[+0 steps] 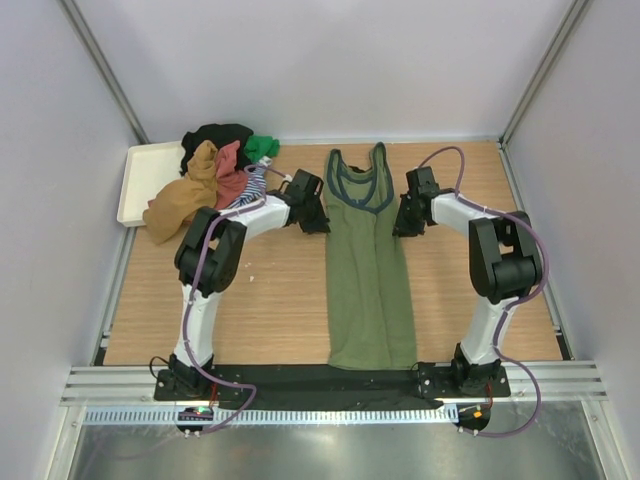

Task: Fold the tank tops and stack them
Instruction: Fold the tank top

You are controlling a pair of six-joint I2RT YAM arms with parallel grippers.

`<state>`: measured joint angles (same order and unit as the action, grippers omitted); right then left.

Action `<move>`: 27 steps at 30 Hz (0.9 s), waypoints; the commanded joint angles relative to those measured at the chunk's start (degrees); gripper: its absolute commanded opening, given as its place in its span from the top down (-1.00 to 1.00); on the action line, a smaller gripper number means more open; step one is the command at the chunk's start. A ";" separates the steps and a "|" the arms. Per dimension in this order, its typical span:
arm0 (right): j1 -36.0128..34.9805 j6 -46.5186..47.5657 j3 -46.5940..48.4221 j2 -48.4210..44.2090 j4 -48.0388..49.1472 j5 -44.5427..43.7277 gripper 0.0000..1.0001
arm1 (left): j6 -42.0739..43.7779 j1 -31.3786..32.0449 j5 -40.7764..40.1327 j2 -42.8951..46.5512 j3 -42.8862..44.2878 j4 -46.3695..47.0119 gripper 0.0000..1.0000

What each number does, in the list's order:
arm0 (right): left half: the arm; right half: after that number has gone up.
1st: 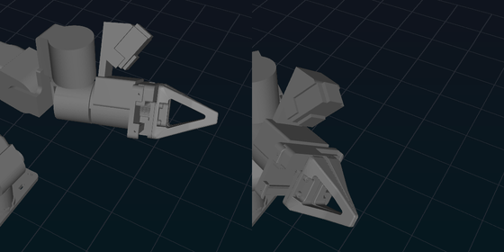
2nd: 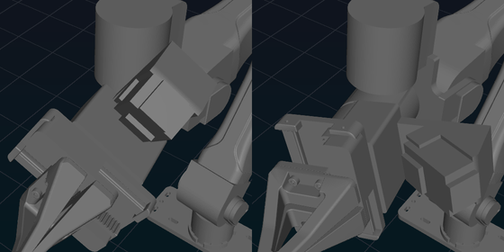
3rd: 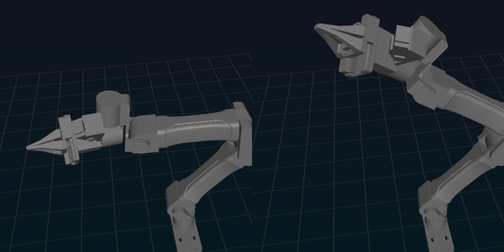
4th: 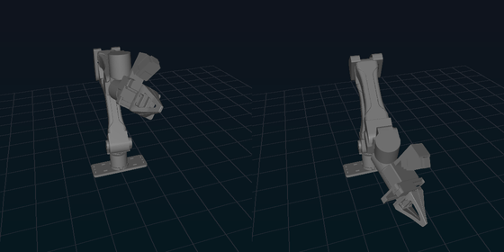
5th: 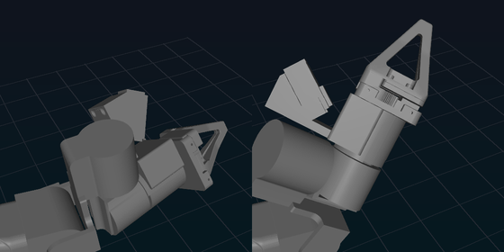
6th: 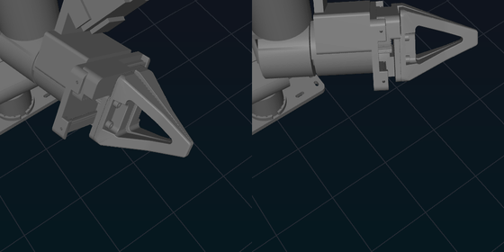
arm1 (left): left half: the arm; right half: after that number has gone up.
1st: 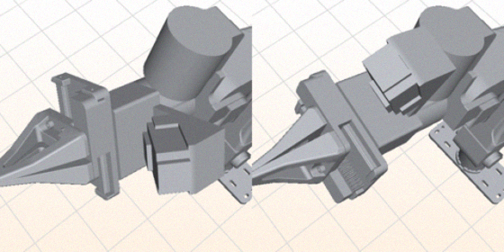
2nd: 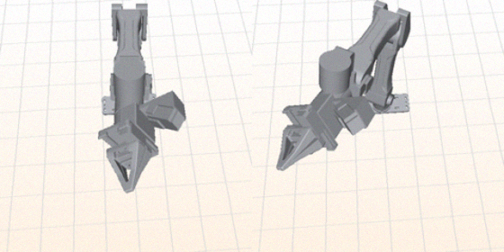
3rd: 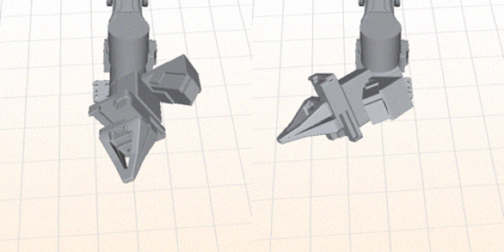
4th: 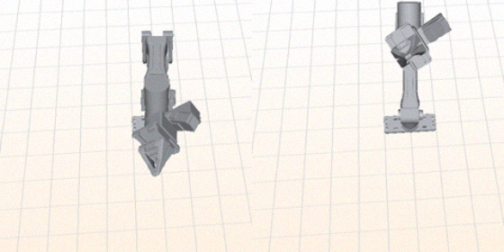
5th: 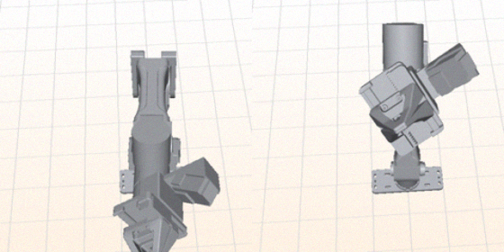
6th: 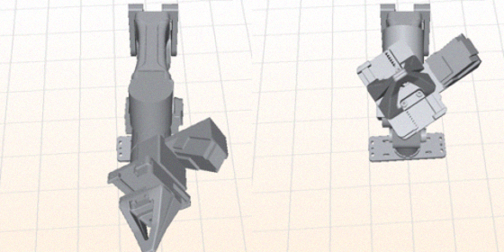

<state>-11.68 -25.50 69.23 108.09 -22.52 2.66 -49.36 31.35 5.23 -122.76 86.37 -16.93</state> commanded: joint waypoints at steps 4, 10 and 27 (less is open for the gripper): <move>-0.45 0.45 3.97 2.38 -0.86 -0.11 0.71 | 1.64 -2.26 1.35 -2.66 2.57 -1.00 1.00; -0.53 -0.87 10.03 7.03 -1.38 0.77 0.75 | 2.51 -4.98 2.50 -3.71 6.00 -2.58 1.00; -2.02 -0.96 -5.91 -14.62 1.25 0.07 -0.13 | 9.63 -2.71 -2.85 18.15 -9.07 -2.77 -0.38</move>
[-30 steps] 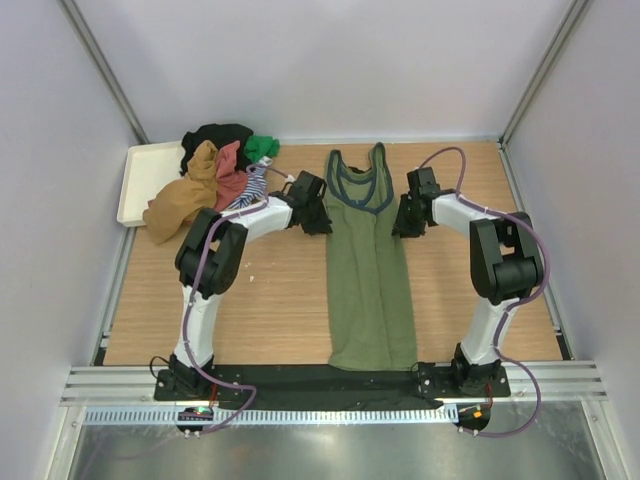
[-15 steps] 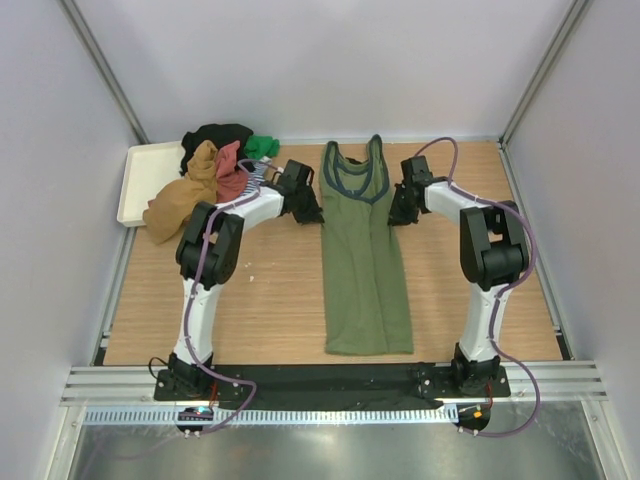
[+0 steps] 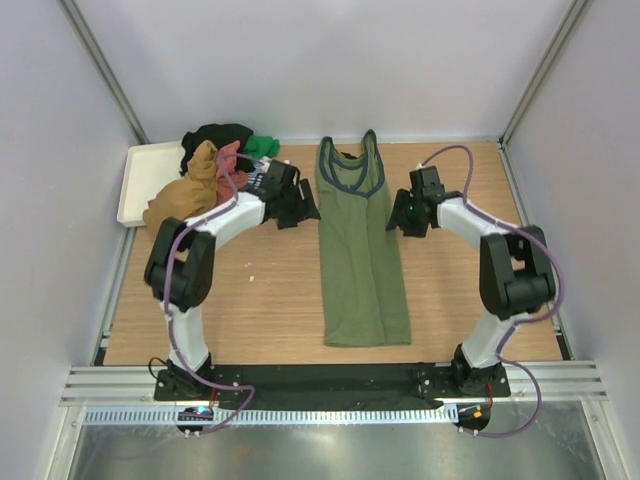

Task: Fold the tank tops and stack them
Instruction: Fold the tank top

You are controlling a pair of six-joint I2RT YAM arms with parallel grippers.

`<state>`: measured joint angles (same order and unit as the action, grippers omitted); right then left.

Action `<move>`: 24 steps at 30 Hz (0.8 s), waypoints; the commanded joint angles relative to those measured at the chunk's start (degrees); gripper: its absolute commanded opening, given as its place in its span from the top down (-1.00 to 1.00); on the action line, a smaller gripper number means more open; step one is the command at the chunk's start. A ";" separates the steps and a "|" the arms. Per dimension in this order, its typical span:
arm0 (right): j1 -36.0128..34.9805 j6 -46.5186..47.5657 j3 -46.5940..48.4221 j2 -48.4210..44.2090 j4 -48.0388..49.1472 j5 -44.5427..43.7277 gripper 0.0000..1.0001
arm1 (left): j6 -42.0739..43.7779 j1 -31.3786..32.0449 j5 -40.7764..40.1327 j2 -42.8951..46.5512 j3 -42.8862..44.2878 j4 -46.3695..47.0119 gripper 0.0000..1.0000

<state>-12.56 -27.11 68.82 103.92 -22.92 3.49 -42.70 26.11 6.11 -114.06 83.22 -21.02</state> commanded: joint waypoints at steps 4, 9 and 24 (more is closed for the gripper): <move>-5.45 -0.74 -15.18 -22.07 1.12 -3.22 -0.23 | 1.92 9.64 -12.94 21.22 -17.11 1.85 -0.64; -10.55 -3.99 -25.29 -40.76 -0.63 -6.82 -0.36 | -3.69 19.40 -28.16 38.45 -29.94 1.15 -0.97; -11.00 -11.11 -30.32 -60.41 -12.85 -8.94 -0.97 | -11.62 22.58 -30.98 66.59 -48.32 -2.91 -0.99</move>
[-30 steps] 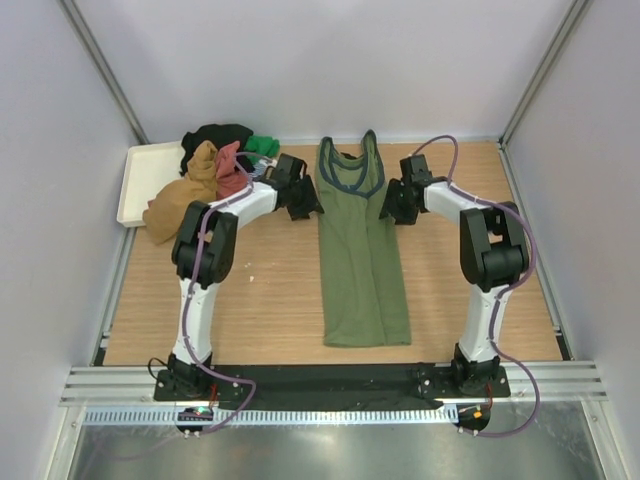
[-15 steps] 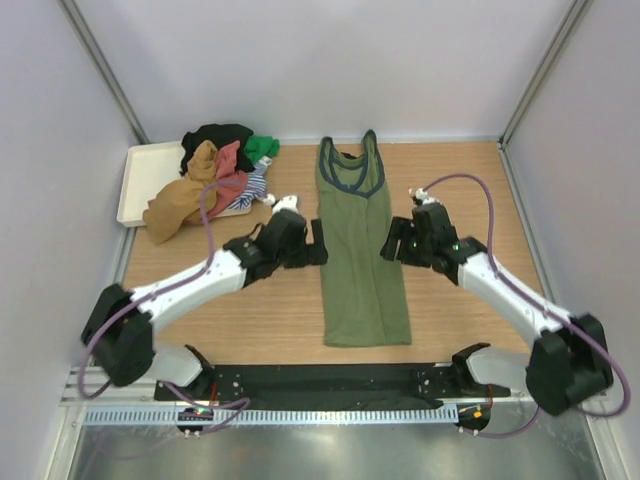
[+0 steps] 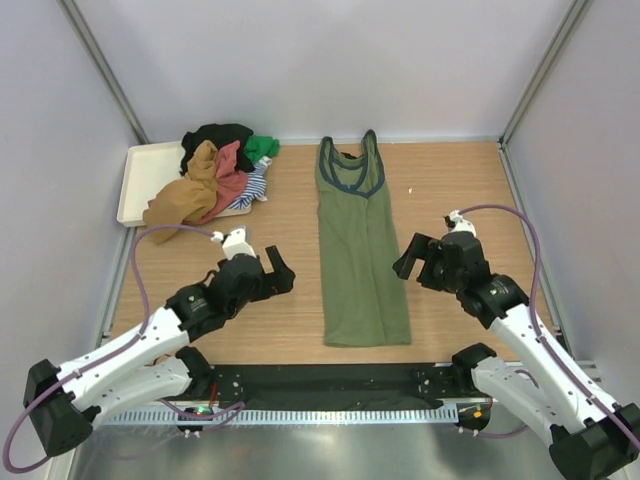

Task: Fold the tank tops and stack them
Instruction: Fold the tank top

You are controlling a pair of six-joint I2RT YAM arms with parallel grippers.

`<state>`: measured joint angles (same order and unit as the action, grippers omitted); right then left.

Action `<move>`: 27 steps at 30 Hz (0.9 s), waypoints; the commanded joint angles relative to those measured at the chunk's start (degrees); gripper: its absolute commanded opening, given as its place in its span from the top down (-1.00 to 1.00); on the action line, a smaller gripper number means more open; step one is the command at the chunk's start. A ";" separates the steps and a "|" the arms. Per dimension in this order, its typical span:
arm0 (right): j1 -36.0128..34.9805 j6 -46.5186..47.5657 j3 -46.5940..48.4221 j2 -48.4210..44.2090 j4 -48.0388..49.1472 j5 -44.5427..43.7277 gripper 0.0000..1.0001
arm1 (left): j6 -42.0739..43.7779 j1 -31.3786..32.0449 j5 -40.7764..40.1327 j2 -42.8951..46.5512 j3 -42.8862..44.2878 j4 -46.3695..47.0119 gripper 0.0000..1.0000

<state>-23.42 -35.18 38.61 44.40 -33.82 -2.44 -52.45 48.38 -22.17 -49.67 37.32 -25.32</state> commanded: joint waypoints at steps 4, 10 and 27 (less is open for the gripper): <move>-0.05 -7.44 -3.62 -0.11 -0.90 0.39 -0.65 | -3.01 0.31 3.87 4.84 -9.18 8.79 -0.99; -0.05 -11.04 -11.97 1.66 1.13 10.87 -0.08 | -10.56 6.09 10.41 -0.07 -10.60 10.38 -0.56; -1.89 -11.84 -16.81 -5.20 -9.94 6.66 -0.02 | -18.57 23.43 2.22 -21.87 -4.89 15.21 -0.53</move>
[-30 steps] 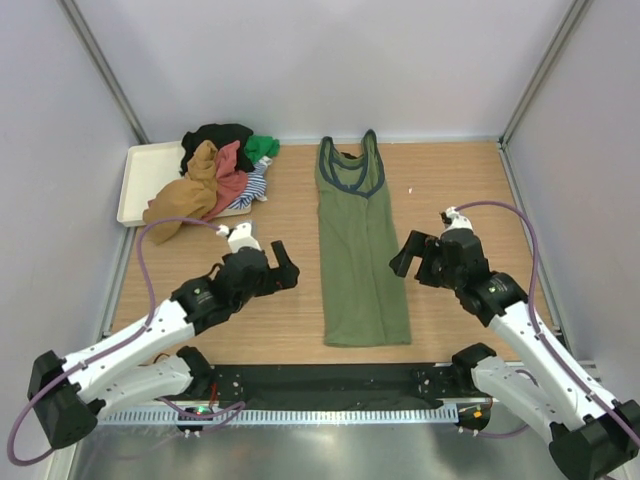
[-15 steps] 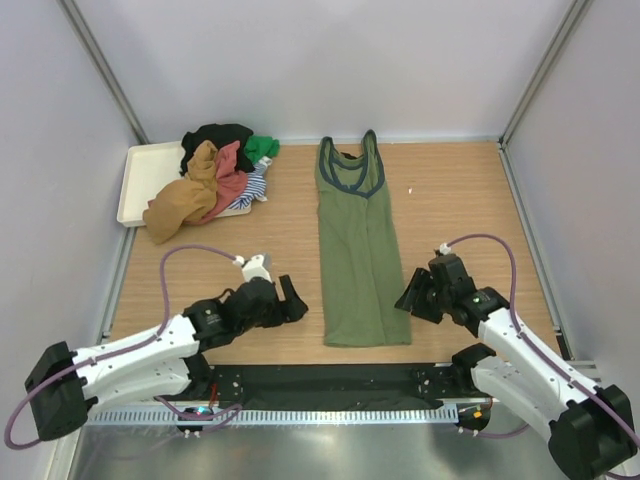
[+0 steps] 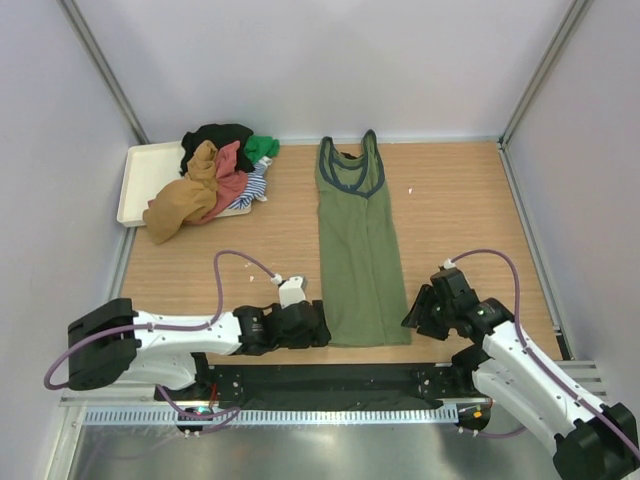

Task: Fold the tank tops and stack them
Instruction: Fold the tank top

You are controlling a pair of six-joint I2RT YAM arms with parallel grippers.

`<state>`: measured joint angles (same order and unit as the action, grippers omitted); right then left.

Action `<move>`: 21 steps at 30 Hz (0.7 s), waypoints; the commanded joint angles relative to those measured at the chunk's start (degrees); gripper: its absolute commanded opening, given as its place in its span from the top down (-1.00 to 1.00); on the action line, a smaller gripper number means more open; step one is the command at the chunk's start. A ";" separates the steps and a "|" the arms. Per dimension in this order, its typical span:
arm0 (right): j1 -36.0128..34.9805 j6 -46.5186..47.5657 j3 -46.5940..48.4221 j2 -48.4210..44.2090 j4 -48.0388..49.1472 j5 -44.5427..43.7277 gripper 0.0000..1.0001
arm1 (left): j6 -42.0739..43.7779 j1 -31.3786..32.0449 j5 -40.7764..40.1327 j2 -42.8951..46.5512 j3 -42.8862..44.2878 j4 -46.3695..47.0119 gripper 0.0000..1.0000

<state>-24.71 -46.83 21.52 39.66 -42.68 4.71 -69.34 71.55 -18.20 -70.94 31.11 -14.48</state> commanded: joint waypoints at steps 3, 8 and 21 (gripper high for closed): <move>-1.57 -0.37 -0.51 0.15 -0.48 -0.23 0.03 | -1.85 0.26 -1.05 -0.78 0.88 5.95 -0.47; -4.72 -0.81 -0.51 2.26 -0.13 -1.72 0.03 | -1.85 0.26 -0.26 -1.57 0.35 7.53 -0.36; -14.48 -5.29 -1.48 8.15 3.65 -6.53 0.15 | -2.64 0.26 2.11 -5.96 0.35 10.88 0.04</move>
<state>-37.15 -50.00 20.78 46.33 -40.51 1.89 -70.85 71.57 -16.23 -76.12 31.05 -6.04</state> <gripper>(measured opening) 0.430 0.493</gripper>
